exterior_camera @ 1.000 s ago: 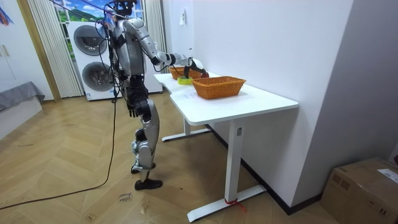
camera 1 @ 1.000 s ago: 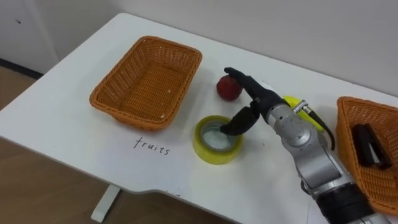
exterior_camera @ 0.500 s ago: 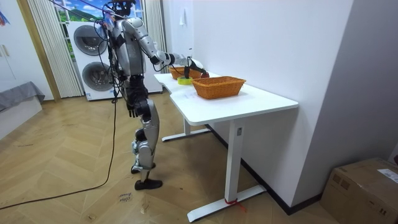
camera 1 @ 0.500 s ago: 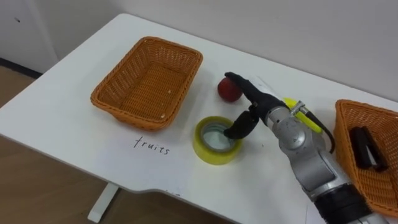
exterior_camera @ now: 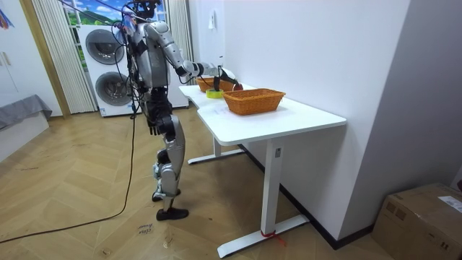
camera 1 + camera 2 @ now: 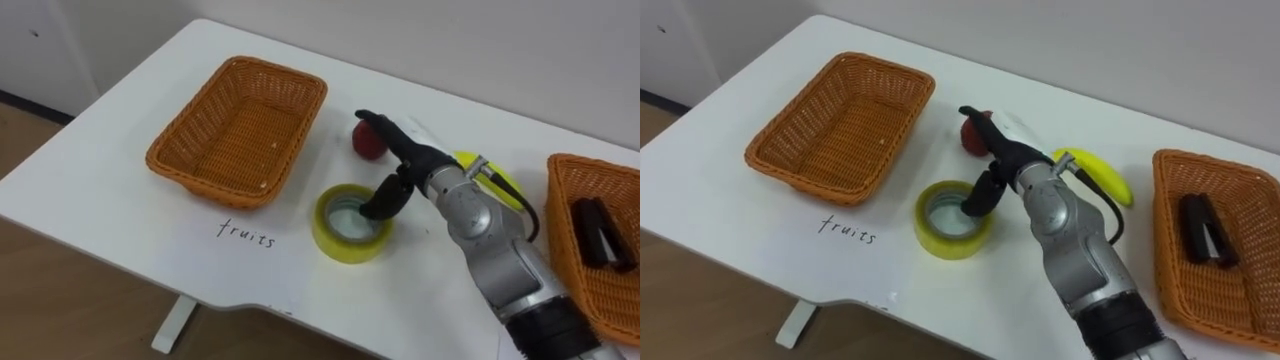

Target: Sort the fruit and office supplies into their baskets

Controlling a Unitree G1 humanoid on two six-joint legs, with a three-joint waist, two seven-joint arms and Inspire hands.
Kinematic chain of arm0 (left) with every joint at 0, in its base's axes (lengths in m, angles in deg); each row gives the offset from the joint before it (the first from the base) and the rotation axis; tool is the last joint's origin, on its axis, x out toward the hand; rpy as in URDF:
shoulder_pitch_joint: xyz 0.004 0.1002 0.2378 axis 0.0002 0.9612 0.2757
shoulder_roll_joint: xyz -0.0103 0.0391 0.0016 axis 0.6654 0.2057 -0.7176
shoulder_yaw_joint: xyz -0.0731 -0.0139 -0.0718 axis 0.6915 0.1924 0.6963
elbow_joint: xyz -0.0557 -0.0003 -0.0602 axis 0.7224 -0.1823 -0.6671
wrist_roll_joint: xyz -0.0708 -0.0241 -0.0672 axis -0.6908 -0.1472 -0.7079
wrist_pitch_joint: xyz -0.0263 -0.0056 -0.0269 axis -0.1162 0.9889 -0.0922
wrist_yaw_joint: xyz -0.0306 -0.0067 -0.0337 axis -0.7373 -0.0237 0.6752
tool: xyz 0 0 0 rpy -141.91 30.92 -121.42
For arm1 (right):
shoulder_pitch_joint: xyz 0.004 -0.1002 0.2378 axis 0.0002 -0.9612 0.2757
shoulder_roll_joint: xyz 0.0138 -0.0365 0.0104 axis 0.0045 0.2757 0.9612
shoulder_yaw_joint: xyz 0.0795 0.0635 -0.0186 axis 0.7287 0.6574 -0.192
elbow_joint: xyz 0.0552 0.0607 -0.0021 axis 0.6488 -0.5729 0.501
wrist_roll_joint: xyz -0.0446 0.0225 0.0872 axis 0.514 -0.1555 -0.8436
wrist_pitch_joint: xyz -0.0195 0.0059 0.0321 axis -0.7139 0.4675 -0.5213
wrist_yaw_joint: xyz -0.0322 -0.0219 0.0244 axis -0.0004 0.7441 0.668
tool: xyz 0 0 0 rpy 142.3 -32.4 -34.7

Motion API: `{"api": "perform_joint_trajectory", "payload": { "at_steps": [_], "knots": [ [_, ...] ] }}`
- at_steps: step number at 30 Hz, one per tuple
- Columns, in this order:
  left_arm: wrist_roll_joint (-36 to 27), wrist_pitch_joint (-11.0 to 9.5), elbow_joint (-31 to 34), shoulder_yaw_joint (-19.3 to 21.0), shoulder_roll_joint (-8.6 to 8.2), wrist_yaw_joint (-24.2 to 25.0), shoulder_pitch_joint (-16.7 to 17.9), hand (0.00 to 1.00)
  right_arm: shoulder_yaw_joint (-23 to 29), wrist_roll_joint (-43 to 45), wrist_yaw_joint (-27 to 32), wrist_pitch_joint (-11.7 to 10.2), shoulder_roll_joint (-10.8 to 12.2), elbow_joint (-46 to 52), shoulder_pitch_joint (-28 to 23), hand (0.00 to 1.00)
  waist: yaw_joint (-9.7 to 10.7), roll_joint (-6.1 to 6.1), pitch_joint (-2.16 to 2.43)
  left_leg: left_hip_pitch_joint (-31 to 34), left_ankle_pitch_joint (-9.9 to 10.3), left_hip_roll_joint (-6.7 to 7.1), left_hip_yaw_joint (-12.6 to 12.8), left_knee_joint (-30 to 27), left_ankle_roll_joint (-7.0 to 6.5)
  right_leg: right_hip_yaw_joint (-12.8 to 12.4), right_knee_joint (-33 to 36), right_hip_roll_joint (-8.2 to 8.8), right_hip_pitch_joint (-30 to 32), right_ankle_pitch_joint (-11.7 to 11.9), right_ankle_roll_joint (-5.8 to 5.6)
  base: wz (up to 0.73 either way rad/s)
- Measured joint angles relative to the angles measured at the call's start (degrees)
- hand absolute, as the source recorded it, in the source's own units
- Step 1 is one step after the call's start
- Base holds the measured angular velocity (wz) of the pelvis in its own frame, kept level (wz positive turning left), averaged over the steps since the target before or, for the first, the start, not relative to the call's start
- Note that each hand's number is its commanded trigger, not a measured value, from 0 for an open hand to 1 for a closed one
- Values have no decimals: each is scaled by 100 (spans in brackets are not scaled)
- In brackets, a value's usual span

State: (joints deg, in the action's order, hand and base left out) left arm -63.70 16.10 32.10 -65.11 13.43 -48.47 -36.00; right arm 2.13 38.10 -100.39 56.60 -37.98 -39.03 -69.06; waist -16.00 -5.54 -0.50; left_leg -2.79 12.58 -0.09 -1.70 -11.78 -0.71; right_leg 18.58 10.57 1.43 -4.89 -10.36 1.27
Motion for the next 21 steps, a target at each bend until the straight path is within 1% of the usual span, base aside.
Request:
{"api": "perform_joint_trajectory", "payload": {
  "at_steps": [3,7,10,12,16,19,21],
  "knots": [
    [-19,-69,-69,-2,4,-1,-20,0,-117,76,-55,-2,-2,85,1,0,-21,-15,9,-7,-1,2,-4,-1,-1,-2,0,12,-4,0,0,0],
    [-38,-85,-173,-4,36,-3,-24,0,-359,87,-74,-11,-18,96,1,0,-21,-66,16,-40,-3,0,-7,6,-3,-44,0,35,-25,0,0,0],
    [-37,-108,-215,-4,54,-5,-27,0,-447,87,-95,-14,-22,96,1,0,-21,-120,-9,-47,-3,0,-9,4,-2,-57,0,37,-33,0,0,0],
    [-37,-144,-217,-6,63,-4,-25,0,-452,115,-177,-7,-12,110,1,0,-29,-182,-26,-48,-3,-2,-5,8,-2,-69,3,35,-34,0,0,0],
    [-38,-148,-217,-19,75,6,-23,0,-523,282,-382,6,-10,285,0,0,-22,-189,-32,-45,-2,3,1,32,-1,-79,5,7,-25,1,-2,-3],
    [-32,-148,-217,-16,142,5,-26,0,-643,369,-460,6,-10,373,1,0,-23,-189,-32,-42,-3,8,2,29,1,-73,5,0,-28,1,-2,0],
    [-30,-148,-225,-15,143,3,-25,0,-660,370,-559,8,-10,373,1,0,-27,-172,-43,-40,-3,9,12,28,1,-84,5,2,-27,2,-2,0]
  ]
}}
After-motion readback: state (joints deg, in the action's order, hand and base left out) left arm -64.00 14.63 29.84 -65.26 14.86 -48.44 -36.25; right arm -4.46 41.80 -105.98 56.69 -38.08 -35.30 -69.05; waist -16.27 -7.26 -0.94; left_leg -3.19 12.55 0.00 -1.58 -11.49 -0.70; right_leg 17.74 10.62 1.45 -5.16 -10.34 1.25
